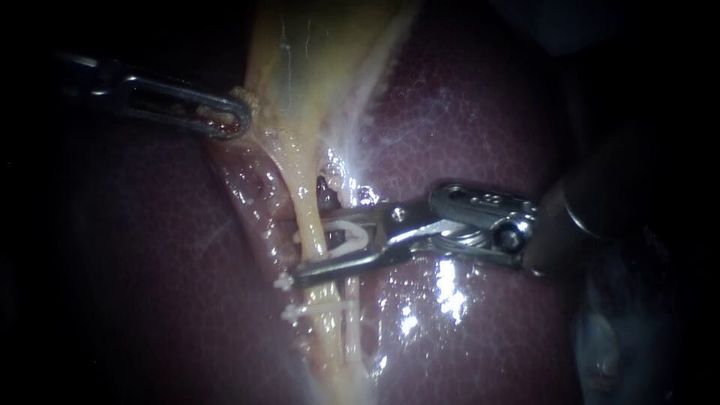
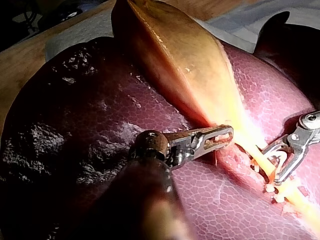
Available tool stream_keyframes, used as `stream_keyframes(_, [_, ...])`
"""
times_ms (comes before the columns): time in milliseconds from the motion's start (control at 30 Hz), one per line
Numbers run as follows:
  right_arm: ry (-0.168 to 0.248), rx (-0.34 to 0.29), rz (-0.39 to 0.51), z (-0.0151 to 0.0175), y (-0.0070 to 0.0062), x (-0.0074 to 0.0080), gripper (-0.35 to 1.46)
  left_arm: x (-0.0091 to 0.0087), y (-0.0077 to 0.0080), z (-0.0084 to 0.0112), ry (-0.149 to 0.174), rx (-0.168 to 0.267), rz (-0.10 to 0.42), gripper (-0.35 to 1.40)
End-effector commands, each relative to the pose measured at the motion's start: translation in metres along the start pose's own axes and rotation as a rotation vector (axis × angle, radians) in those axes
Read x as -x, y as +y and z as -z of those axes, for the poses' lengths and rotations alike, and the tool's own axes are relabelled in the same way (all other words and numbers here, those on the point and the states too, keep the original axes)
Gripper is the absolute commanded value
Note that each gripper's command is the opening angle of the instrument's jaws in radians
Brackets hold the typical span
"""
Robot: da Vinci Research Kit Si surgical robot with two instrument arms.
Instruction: Clipping third clip left tube
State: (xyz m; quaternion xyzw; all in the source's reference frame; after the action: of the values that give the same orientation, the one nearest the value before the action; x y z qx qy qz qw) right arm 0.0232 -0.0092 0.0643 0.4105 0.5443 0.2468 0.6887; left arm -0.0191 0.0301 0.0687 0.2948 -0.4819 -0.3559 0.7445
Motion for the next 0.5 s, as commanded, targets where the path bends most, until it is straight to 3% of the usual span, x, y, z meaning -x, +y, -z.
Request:
stream_keyframes(33, [0.012,-0.011,-0.006,-0.0001,0.0000,-0.0002,0.48,0.0000,0.0000,0.0000,0.000,0.000,0.000,-0.35])
stream_keyframes(200, [0.058,-0.035,-0.022,-0.0002,-0.0006,-0.0015,0.48,0.0000,0.0000,0.0000,0.000,0.000,0.000,-0.35])
stream_keyframes(500, [0.117,-0.067,-0.040,0.0003,-0.0032,-0.0052,0.46,0.0000,0.0000,0.0000,0.000,0.000,0.000,-0.35])
